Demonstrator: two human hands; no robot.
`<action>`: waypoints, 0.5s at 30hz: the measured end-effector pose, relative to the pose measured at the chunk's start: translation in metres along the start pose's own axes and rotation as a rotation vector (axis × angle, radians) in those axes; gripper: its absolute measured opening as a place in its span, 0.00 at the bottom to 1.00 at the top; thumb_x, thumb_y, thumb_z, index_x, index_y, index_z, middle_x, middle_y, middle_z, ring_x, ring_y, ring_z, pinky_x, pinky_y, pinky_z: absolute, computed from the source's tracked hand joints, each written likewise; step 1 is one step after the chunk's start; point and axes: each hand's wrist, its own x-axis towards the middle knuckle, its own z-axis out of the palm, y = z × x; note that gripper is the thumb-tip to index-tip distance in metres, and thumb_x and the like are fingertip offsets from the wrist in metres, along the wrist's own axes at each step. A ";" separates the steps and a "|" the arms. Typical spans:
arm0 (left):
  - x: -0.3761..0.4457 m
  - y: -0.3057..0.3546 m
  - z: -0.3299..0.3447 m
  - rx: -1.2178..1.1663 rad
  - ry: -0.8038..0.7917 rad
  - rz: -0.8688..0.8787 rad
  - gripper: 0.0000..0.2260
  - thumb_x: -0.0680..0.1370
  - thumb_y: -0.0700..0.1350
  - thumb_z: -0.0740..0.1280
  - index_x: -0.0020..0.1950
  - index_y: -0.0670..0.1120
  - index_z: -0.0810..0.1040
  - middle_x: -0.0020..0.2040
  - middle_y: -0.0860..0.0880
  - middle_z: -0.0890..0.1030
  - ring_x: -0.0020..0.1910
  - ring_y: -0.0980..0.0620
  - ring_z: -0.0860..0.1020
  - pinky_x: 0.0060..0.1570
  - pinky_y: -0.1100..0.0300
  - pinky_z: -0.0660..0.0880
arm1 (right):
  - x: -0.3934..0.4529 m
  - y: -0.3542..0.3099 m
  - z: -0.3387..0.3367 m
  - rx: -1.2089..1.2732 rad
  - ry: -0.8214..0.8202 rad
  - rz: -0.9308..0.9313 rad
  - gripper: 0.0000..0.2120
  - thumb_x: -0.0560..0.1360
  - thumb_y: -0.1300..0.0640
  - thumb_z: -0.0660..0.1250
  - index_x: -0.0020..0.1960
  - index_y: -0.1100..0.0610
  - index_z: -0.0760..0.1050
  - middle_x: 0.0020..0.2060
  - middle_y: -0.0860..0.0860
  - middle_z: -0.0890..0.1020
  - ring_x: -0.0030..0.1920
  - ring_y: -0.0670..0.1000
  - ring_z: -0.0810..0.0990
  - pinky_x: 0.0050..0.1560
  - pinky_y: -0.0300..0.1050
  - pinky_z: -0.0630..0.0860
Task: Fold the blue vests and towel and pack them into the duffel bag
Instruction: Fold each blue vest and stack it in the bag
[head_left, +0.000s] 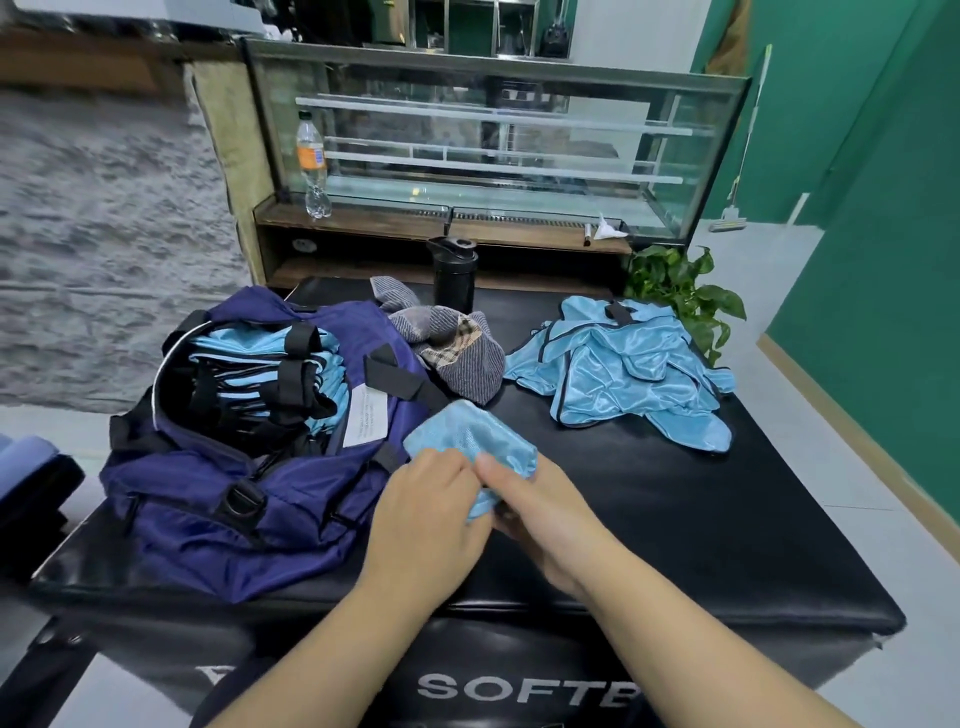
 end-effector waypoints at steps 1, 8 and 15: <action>-0.002 0.001 0.000 -0.031 -0.038 0.014 0.08 0.70 0.49 0.63 0.41 0.46 0.78 0.37 0.50 0.75 0.38 0.47 0.72 0.35 0.53 0.71 | 0.001 0.001 0.001 -0.001 0.075 -0.039 0.12 0.76 0.57 0.68 0.58 0.60 0.77 0.51 0.56 0.84 0.51 0.53 0.82 0.51 0.46 0.79; 0.005 -0.038 -0.031 -0.432 0.021 -0.344 0.14 0.73 0.56 0.66 0.56 0.54 0.77 0.51 0.63 0.74 0.52 0.59 0.72 0.56 0.63 0.68 | 0.016 -0.025 -0.003 -0.104 0.180 -0.079 0.04 0.72 0.65 0.67 0.45 0.63 0.80 0.41 0.60 0.83 0.44 0.57 0.81 0.50 0.51 0.76; 0.012 -0.102 -0.061 -1.158 -0.232 -0.878 0.39 0.59 0.58 0.80 0.67 0.50 0.71 0.58 0.53 0.80 0.53 0.60 0.80 0.54 0.65 0.74 | 0.031 -0.042 0.019 -0.108 -0.122 0.072 0.10 0.76 0.66 0.62 0.55 0.64 0.78 0.45 0.59 0.85 0.42 0.55 0.85 0.40 0.44 0.80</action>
